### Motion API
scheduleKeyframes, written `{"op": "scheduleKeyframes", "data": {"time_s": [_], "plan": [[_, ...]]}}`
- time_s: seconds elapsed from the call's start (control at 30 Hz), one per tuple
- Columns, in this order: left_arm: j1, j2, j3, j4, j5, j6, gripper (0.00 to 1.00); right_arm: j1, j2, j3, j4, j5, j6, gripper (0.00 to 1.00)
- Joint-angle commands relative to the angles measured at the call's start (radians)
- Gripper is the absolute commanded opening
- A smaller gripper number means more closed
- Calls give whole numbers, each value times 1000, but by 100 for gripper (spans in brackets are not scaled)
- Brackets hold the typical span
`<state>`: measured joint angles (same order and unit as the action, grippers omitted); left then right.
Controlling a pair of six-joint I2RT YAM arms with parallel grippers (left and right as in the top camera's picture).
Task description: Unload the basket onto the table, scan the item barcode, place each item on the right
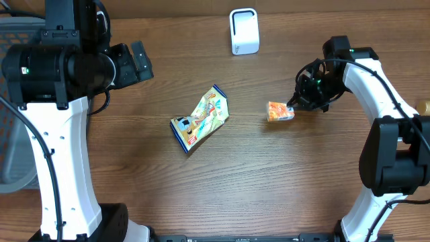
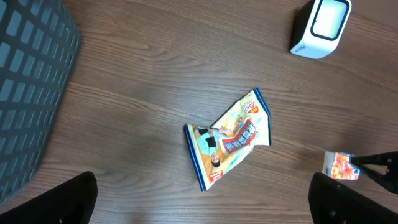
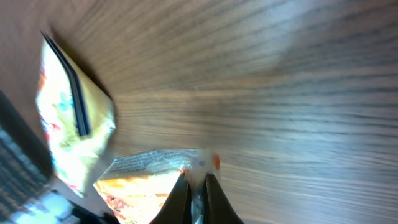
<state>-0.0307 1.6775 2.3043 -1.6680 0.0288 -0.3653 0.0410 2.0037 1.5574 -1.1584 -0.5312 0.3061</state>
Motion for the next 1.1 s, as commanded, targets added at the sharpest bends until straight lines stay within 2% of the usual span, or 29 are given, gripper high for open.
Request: {"op": "scheduleKeyframes", "data": {"time_s": [0.0,0.2,0.33,0.6,0.73,1.07], "plan": [[4,-13,1,3,-3,-9,100,2,-5,14,8,-47,296,4],[4,-13,1,3,-3,-9,100,27,-5,14,-98,-47,591,4],[4,-13,1,3,-3,-9,100,44,-5,14,-164,-12,727,4],[4,-13,1,3,-3,-9,100,84,-4,13,-236,451,1050,5],[4,-13,1,3,-3,-9,100,87,-4,13,-229,584,1051,11],[4,-13,1,3,-3,-9,100,87,-5,13,-200,663,774,31]]}}
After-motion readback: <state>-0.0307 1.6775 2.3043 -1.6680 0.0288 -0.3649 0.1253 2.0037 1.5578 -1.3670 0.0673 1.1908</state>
